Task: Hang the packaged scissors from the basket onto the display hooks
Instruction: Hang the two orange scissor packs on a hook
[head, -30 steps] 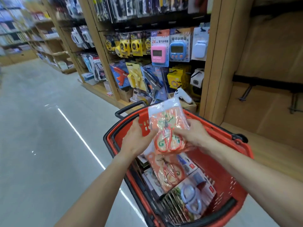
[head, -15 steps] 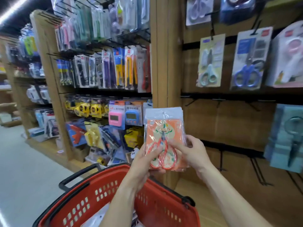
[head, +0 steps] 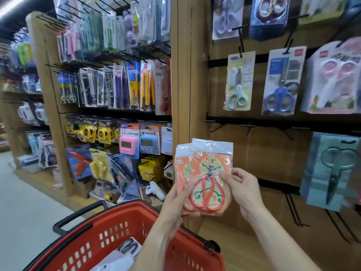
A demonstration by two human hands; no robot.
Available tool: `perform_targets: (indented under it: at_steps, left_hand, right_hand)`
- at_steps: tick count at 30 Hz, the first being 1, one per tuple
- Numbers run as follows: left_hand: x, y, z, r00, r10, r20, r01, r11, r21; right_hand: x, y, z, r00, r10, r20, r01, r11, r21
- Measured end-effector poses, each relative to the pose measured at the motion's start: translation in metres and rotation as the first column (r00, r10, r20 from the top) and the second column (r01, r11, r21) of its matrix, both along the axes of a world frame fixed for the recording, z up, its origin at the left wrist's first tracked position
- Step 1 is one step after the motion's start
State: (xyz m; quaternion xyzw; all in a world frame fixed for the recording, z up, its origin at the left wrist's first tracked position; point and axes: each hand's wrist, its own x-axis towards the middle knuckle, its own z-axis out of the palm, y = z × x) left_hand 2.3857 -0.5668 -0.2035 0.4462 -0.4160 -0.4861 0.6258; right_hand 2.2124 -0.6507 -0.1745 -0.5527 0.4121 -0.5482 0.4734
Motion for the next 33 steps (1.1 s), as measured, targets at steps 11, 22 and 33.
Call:
perform_targets:
  at_steps: [11, 22, 33]
  left_hand:
    - [0.023, -0.008, -0.012, 0.992, 0.081, -0.094, -0.083, 0.996, -0.016]
    - [0.075, 0.002, -0.008, 0.939, 0.335, -0.074, -0.341, 0.934, -0.104]
    - [0.071, 0.003, 0.005, 0.951, 0.31, -0.022, -0.309, 0.937, -0.165]
  right_hand:
    - [0.011, -0.004, 0.008, 0.994, 0.109, 0.033, -0.108, 0.994, -0.019]
    - [0.031, -0.035, 0.026, 0.996, -0.079, 0.042, 0.08, 0.996, -0.025]
    - [0.038, -0.045, 0.044, 0.984, -0.175, -0.028, 0.175, 0.985, -0.008]
